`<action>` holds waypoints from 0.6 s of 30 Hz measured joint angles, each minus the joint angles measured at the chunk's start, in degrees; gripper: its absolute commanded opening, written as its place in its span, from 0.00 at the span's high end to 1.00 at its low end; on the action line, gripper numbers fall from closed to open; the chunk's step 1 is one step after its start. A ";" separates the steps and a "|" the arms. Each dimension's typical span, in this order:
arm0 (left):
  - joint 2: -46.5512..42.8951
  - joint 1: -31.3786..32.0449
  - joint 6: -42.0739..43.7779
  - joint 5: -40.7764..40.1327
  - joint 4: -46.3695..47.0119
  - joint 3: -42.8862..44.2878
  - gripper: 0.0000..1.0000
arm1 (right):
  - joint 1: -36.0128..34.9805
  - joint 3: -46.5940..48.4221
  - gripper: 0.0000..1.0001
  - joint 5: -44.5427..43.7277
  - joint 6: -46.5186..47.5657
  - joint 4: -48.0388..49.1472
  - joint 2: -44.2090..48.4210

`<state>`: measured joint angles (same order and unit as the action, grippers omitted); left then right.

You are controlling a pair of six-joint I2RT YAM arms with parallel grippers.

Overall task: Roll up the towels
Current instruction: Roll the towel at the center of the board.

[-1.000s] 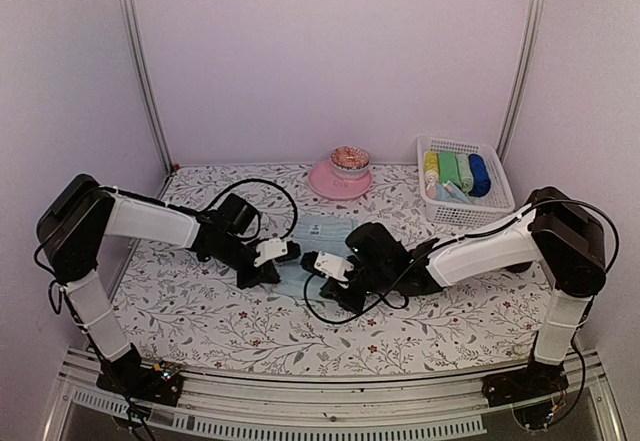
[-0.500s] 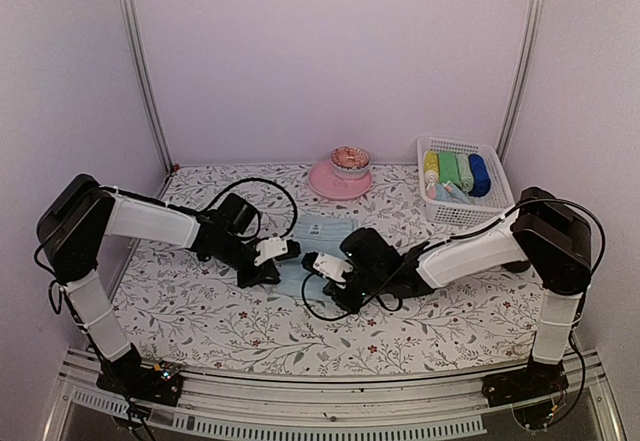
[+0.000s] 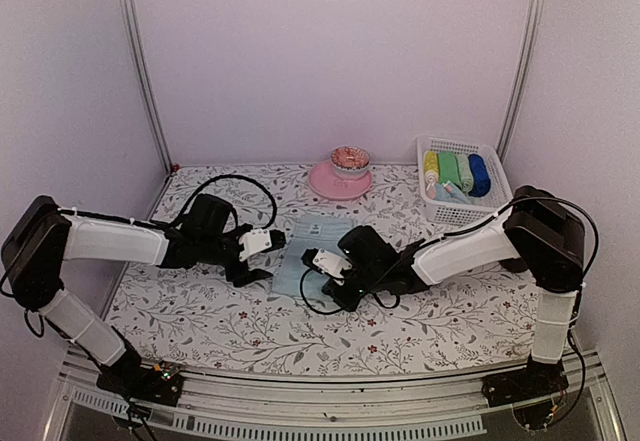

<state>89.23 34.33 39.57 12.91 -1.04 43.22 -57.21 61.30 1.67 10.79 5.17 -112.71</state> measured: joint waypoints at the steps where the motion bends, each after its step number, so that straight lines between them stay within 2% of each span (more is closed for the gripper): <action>1: -1.46 0.00 0.63 -0.26 1.49 -1.27 0.23 | 0.22 0.07 0.96 0.48 -0.35 -0.11 -0.02; 6: -9.07 0.87 6.12 -0.76 10.69 -10.95 0.30 | 1.55 0.94 0.96 3.93 -2.19 -1.36 -0.31; 9: -10.67 3.54 10.14 -1.92 13.57 -15.23 0.36 | 2.62 1.97 0.96 6.64 -3.39 -2.16 -0.98; 14: -9.27 9.16 14.91 -5.55 17.46 -16.96 0.49 | 4.42 3.34 0.96 11.17 -5.03 -3.21 -1.97; 18: -5.25 12.20 17.68 -9.42 21.40 -16.96 0.54 | 5.70 4.50 0.96 14.78 -6.47 -4.35 -2.82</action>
<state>83.99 46.52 57.25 3.49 20.36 26.26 -51.51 65.80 16.45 4.32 0.82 -115.52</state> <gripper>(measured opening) 0.488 0.040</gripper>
